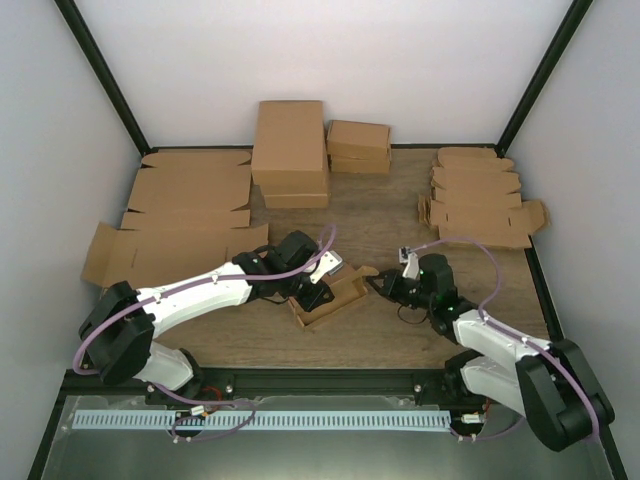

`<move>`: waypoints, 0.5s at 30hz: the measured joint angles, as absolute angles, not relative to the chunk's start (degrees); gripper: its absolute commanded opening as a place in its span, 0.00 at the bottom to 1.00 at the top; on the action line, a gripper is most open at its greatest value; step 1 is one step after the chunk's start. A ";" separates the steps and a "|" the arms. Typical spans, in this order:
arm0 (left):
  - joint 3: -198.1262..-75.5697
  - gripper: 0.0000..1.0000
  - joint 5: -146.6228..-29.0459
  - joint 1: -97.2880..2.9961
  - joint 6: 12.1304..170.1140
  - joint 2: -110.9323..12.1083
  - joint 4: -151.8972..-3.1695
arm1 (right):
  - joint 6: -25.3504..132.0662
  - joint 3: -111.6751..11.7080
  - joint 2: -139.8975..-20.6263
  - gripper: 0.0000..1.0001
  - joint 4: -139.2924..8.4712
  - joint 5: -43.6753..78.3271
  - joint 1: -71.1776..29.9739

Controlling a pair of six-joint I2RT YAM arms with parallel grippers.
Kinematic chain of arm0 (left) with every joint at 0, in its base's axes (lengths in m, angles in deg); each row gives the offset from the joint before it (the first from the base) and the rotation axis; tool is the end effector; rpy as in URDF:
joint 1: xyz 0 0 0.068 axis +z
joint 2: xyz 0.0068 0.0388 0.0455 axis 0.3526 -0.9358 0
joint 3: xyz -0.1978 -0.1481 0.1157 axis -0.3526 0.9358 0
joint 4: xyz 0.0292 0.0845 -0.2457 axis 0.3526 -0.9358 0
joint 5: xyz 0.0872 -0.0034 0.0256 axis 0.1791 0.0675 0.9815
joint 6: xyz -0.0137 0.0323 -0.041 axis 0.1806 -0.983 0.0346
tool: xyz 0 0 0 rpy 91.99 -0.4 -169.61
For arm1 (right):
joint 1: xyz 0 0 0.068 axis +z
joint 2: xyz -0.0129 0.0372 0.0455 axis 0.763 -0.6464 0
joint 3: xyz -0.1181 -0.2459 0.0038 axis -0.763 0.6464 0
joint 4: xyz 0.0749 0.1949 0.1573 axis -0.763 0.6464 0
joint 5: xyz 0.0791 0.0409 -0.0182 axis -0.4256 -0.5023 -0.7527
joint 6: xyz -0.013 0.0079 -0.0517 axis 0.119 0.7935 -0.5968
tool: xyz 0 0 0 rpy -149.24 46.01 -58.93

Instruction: Fold the paper box

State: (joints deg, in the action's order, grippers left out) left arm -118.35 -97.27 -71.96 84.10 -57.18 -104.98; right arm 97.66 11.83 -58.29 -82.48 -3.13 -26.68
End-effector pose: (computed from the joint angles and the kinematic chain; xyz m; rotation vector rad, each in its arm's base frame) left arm 0.1750 -0.2360 0.2189 1.1671 2.3717 -0.7551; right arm 0.1699 0.0905 0.1574 0.2230 2.2664 1.2529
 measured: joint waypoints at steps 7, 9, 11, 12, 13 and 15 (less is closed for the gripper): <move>-118.35 0.22 -97.31 -71.96 84.32 -57.18 -104.94 | 97.87 11.85 -63.67 0.01 -86.02 -6.93 -26.68; -118.35 0.22 -97.44 -71.96 84.49 -57.18 -104.94 | 97.90 11.87 -64.19 0.01 -86.89 -7.57 -26.68; -118.35 0.22 -97.57 -71.96 84.60 -57.18 -104.94 | 97.92 11.94 -64.24 0.01 -87.59 -8.40 -26.68; -118.35 0.22 -97.68 -71.96 84.69 -57.18 -104.91 | 97.92 11.96 -64.24 0.01 -87.96 -8.75 -26.68; -118.35 0.22 -97.70 -71.96 84.76 -57.18 -104.91 | 97.92 11.96 -64.24 0.01 -88.00 -8.83 -26.68; -118.35 0.22 -97.73 -71.96 84.89 -57.18 -104.91 | 97.85 11.96 -64.24 0.01 -88.14 -9.29 -26.68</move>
